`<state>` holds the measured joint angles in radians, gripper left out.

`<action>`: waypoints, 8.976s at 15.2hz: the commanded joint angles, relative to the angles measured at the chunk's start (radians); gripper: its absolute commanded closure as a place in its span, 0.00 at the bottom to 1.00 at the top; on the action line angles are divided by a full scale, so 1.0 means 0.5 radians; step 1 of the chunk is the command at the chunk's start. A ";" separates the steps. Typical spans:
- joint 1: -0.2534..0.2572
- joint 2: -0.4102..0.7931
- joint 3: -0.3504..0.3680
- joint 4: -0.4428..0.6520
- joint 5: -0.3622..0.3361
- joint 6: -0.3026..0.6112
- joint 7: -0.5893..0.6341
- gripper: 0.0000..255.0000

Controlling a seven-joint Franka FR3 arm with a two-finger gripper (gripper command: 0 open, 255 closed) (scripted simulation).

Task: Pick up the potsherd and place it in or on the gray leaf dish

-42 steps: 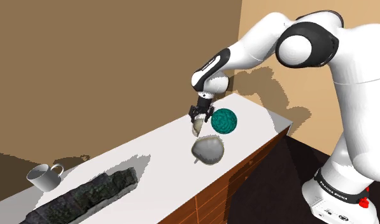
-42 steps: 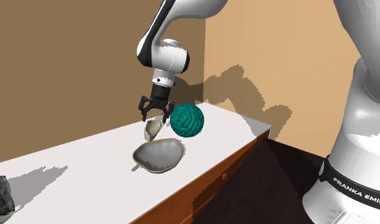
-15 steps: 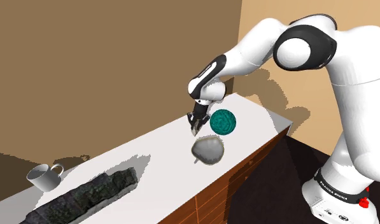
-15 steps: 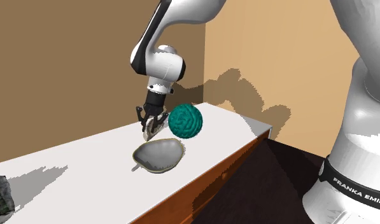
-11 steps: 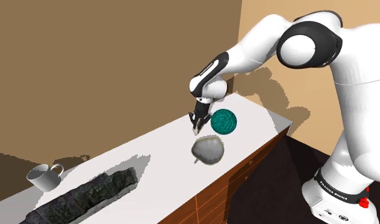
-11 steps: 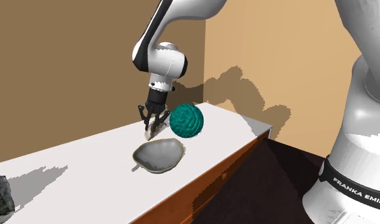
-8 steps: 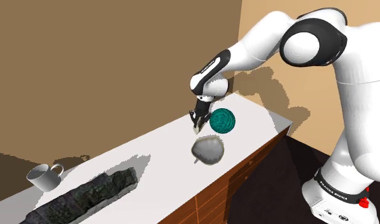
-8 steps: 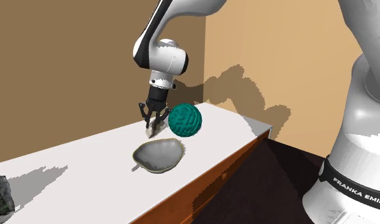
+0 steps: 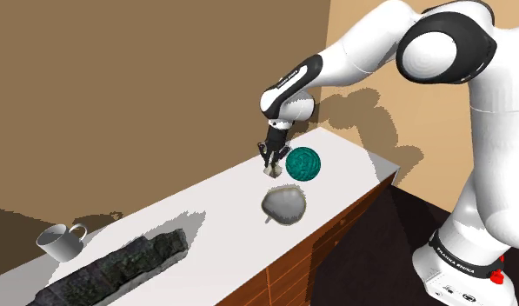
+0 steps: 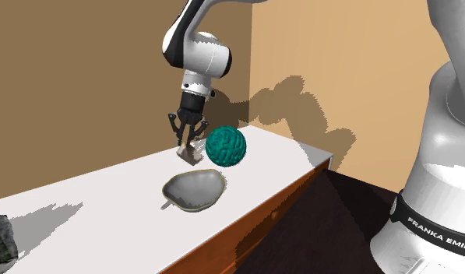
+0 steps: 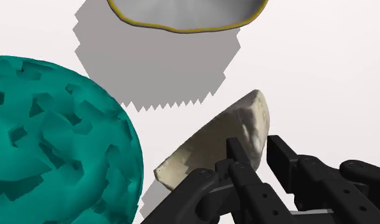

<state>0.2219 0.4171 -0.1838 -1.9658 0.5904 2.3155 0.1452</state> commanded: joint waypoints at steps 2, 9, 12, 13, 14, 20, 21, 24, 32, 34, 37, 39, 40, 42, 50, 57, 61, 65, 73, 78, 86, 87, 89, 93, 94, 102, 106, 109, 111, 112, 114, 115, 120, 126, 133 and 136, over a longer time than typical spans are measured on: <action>0.009 -0.052 -0.015 0.006 -0.035 -0.051 0.039 1.00; 0.095 -0.284 -0.006 -0.240 -0.070 0.007 0.130 1.00; 0.170 -0.447 0.028 -0.476 -0.064 0.120 0.190 1.00; 0.195 -0.499 0.041 -0.551 -0.062 0.155 0.214 1.00; 0.219 -0.551 0.056 -0.623 -0.059 0.191 0.238 1.00; 0.360 -0.843 0.173 -1.018 -0.029 0.385 0.414 1.00; 0.393 -0.904 0.205 -1.098 -0.017 0.425 0.460 1.00; 0.400 -0.829 0.212 -1.103 0.060 0.492 0.385 1.00; 0.394 -0.666 0.203 -0.981 0.048 0.448 0.410 0.00; 0.456 -0.593 0.214 -0.841 -0.366 0.352 0.612 0.00; 0.732 -0.313 0.230 -0.391 -1.292 -0.057 0.933 0.00; 0.949 -0.099 0.243 -0.130 -1.734 -0.342 0.972 0.00; 1.031 -0.020 0.247 -0.052 -1.877 -0.437 0.963 0.00; 1.033 0.002 0.230 -0.077 -1.883 -0.388 0.966 0.00; 1.013 0.069 0.209 -0.139 -1.912 -0.255 0.984 0.00; 1.013 0.069 0.209 -0.139 -1.912 -0.255 0.984 1.00; 1.013 0.069 0.209 -0.139 -1.912 -0.255 0.984 1.00; 1.013 0.069 0.209 -0.139 -1.912 -0.255 0.984 1.00; 1.016 -0.091 0.216 -0.134 -1.888 -0.414 0.929 1.00; 1.019 -0.183 0.220 -0.117 -1.874 -0.518 0.895 1.00; 1.024 -0.313 0.224 -0.068 -1.854 -0.691 0.841 1.00; 1.025 -0.328 0.225 -0.059 -1.852 -0.714 0.835 1.00; 1.026 -0.357 0.226 -0.042 -1.848 -0.758 0.821 1.00; 1.029 -0.410 0.228 -0.001 -1.840 -0.849 0.795 1.00; 1.030 -0.422 0.228 0.010 -1.838 -0.872 0.788 1.00; 0.964 -0.466 0.175 -0.100 -1.875 -0.775 0.711 1.00; 0.961 -0.410 0.173 -0.139 -1.884 -0.683 0.739 1.00; 0.958 -0.365 0.171 -0.164 -1.891 -0.616 0.760 1.00; 0.957 -0.333 0.170 -0.178 -1.895 -0.571 0.774 1.00; 0.956 -0.316 0.170 -0.185 -1.898 -0.549 0.781 1.00; 0.955 -0.296 0.169 -0.192 -1.901 -0.523 0.789 1.00; 0.955 -0.296 0.169 -0.192 -1.901 -0.523 0.789 1.00; 0.955 -0.296 0.169 -0.192 -1.901 -0.523 0.789 1.00; 0.955 -0.296 0.169 -0.192 -1.901 -0.523 0.789 0.00; 0.995 -0.364 0.200 -0.028 -1.857 -0.762 0.765 0.00; 0.995 -0.364 0.200 -0.028 -1.857 -0.762 0.765 0.00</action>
<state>0.7191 0.2351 -0.0839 -1.9802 -0.3384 1.9352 0.5277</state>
